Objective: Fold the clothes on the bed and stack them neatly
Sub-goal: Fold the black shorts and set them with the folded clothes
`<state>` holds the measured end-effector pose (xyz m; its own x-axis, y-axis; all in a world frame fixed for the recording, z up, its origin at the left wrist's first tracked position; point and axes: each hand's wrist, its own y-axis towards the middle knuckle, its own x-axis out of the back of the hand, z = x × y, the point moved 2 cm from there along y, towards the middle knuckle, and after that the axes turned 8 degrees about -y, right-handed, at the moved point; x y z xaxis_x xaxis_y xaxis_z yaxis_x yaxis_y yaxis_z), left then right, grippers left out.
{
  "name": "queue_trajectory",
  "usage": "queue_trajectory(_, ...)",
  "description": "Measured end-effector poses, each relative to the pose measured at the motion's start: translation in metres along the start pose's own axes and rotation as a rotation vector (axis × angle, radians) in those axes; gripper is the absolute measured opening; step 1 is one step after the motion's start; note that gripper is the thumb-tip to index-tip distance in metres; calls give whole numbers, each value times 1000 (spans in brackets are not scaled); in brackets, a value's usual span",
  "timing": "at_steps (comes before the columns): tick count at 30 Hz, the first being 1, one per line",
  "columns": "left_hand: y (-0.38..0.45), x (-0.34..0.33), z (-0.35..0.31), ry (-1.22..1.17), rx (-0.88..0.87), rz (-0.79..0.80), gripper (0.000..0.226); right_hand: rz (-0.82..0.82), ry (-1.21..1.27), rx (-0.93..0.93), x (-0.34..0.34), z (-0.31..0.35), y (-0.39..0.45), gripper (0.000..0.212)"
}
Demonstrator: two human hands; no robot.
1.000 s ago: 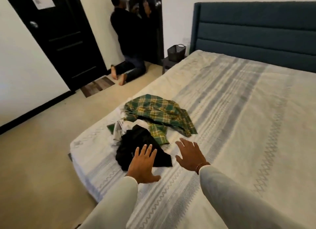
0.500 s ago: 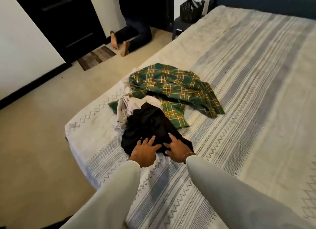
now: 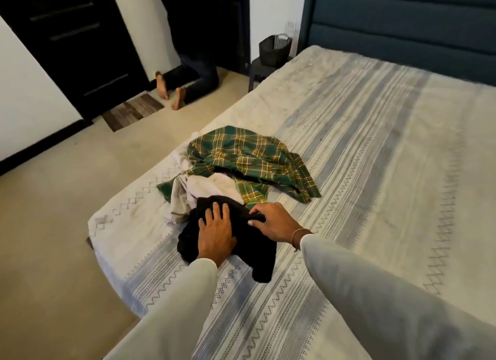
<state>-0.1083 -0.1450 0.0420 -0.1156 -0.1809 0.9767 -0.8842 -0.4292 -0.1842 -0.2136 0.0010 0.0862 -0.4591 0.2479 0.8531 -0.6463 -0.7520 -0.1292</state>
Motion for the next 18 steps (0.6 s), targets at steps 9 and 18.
queue_trajectory(9,-2,94,-63,-617,-135,38,39,-179,49,113,206,-5,-88,20)
queue_trajectory(18,-14,256,-186,-550,-487,182,57,-407,-80,-29,347,-72,-211,16)
